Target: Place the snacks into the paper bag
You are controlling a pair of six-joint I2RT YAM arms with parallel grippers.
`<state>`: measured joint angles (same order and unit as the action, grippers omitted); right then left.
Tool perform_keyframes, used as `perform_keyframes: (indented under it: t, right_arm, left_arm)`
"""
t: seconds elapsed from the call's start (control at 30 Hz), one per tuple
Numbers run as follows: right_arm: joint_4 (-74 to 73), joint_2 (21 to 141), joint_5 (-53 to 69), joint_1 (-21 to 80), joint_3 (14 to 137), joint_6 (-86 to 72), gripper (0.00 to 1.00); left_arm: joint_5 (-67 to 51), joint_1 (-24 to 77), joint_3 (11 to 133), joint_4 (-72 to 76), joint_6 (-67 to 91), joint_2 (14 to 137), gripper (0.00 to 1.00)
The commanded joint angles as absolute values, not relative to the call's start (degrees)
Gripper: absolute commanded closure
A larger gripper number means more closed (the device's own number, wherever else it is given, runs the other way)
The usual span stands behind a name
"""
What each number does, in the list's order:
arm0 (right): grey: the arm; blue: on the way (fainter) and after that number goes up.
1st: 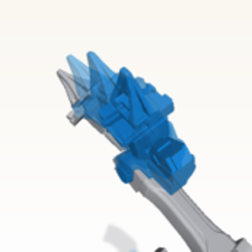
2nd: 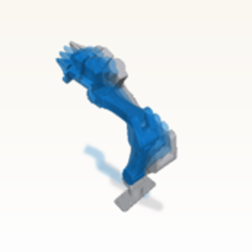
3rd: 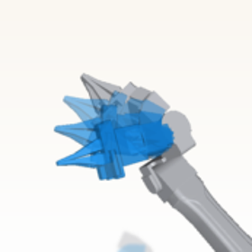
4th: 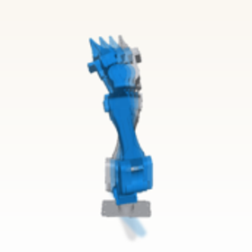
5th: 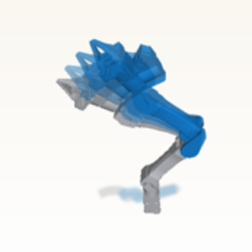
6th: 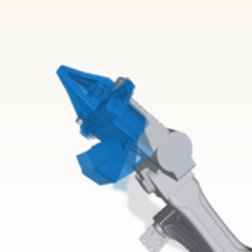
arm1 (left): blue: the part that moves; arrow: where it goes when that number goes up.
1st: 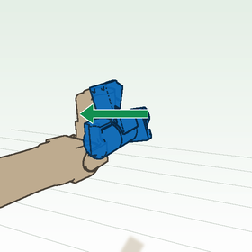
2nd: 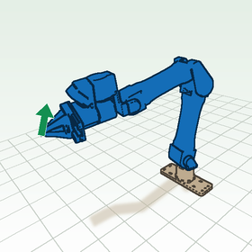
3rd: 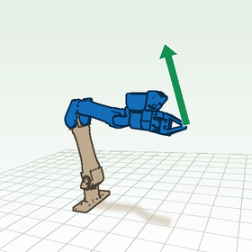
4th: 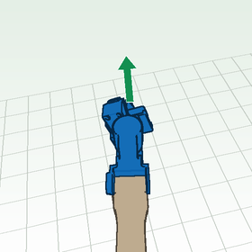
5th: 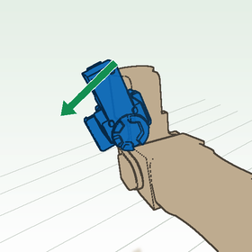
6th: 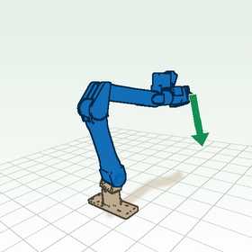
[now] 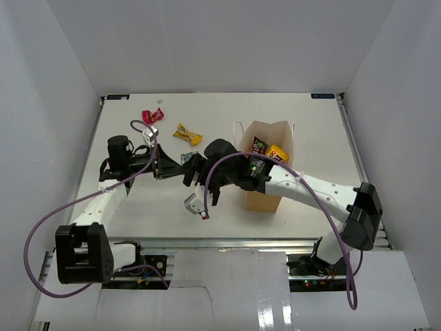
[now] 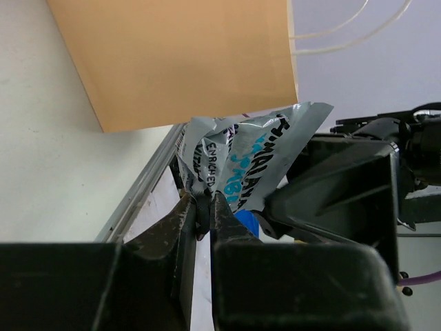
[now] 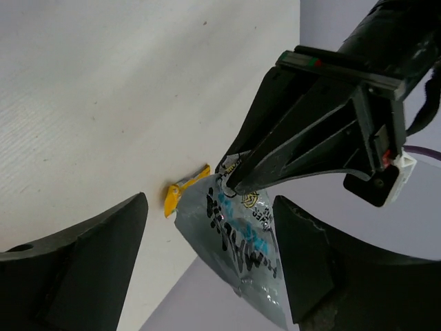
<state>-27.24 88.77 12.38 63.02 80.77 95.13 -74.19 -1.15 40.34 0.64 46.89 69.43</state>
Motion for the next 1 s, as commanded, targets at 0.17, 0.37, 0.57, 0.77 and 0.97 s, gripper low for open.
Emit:
perform_keyframes:
  t: [0.17, 0.37, 0.57, 0.77, 0.97]
  right_arm:
    - [-22.9, 91.8, 4.7, 63.1, 82.8, 99.9, 0.57]
    - [-22.1, 89.9, 4.8, 63.1, 81.4, 99.9, 0.78]
    - [-22.1, 87.5, 6.3, 63.0, 81.1, 96.9, 0.85]
    - [-23.7, 83.7, 15.2, 63.0, 84.7, 82.7, 0.88]
    - [-20.9, 80.4, 23.8, 59.7, 92.5, 48.5, 0.92]
  left_arm:
    - [-76.9, 1.2, 38.8, 1.8, 47.3, 65.7, 0.87]
    - [-75.4, 1.2, 41.0, 0.4, 46.1, 65.7, 0.67]
    - [-70.2, 1.1, 47.8, -4.2, 43.4, 65.9, 0.34]
    - [-60.4, 0.3, 55.0, -11.0, 39.5, 66.6, 0.28]
    - [-41.7, 0.1, 57.6, -15.4, 35.2, 67.8, 0.24]
